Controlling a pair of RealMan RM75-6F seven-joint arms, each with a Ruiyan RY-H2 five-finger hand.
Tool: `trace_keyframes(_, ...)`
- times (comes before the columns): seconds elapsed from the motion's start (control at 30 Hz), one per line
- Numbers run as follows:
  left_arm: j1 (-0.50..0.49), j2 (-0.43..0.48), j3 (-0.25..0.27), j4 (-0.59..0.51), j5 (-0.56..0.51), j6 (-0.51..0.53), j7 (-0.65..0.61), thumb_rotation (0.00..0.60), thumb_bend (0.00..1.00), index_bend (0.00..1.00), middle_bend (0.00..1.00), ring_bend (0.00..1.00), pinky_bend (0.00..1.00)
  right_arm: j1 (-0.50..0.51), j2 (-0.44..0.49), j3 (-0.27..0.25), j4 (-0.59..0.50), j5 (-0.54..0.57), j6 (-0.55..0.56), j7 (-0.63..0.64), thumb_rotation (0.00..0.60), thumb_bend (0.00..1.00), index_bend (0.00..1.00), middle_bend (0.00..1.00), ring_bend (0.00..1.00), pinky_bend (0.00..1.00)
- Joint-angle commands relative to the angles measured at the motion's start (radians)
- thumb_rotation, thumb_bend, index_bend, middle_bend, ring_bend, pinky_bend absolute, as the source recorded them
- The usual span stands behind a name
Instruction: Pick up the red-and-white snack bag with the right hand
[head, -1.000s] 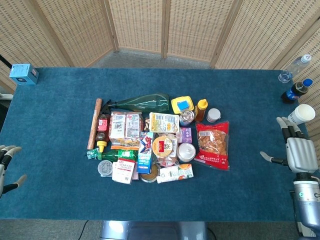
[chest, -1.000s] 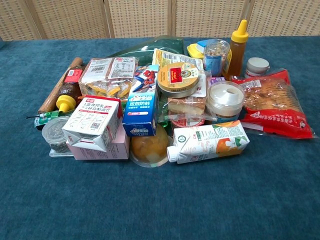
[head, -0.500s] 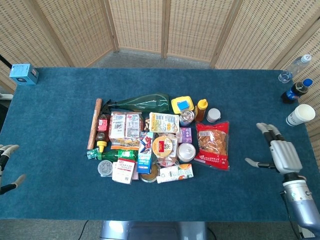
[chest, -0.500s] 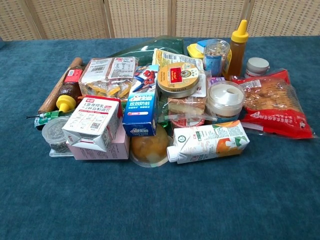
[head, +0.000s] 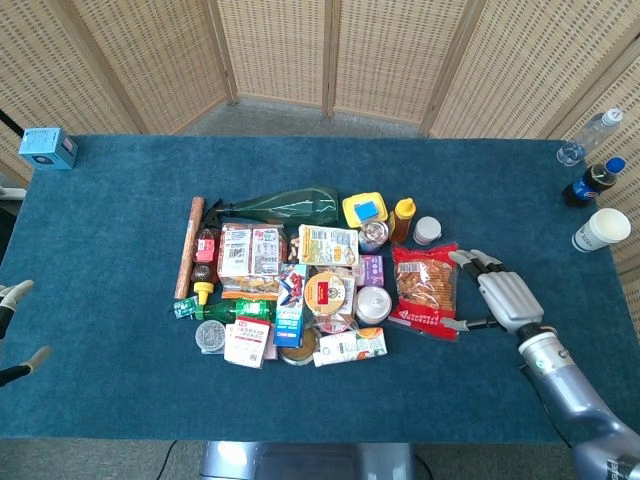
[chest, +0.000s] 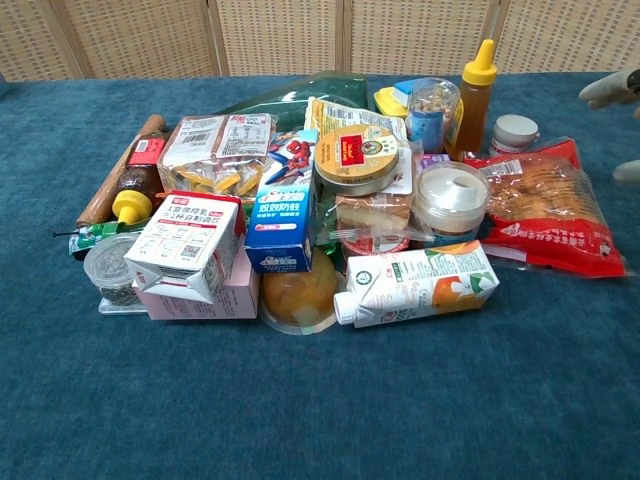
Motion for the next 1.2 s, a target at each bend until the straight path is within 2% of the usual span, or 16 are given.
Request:
trace_keyframes(0.03,0.004,-0.002,0.001,0.0,-0.002,0.004,-0.002,0.6,0.0,0.15,0.26,0.21,0.0,0.029,-0.015,0.01,0.018,0.02,-0.03,-0.011,0.338,0.03,0.0,0.0,0.0,0.13)
trace_keyframes(0.43,0.015,-0.007,0.004,0.0,-0.007,0.013,0.001,0.6,0.0,0.15,0.26,0.21,0.0,0.109,-0.082,0.013,0.112,0.061,-0.113,-0.015,0.33,0.04,0.0,0.0,0.0,0.13)
trace_keyframes(0.93,0.023,-0.006,0.003,0.004,-0.01,0.02,-0.004,0.6,0.0,0.15,0.26,0.21,0.0,0.159,-0.139,0.0,0.211,0.105,-0.174,-0.015,0.319,0.04,0.0,0.0,0.0,0.13)
trace_keyframes(1.07,0.026,-0.006,0.003,0.006,-0.011,0.025,-0.008,0.6,0.0,0.15,0.26,0.21,0.0,0.173,-0.15,-0.008,0.236,0.114,-0.198,-0.019,0.271,0.04,0.0,0.0,0.0,0.13)
trace_keyframes(1.2,0.03,-0.005,0.004,0.007,-0.01,0.03,-0.01,0.6,0.0,0.15,0.26,0.21,0.0,0.184,-0.163,-0.017,0.263,0.123,-0.224,-0.018,0.267,0.07,0.0,0.0,0.0,0.16)
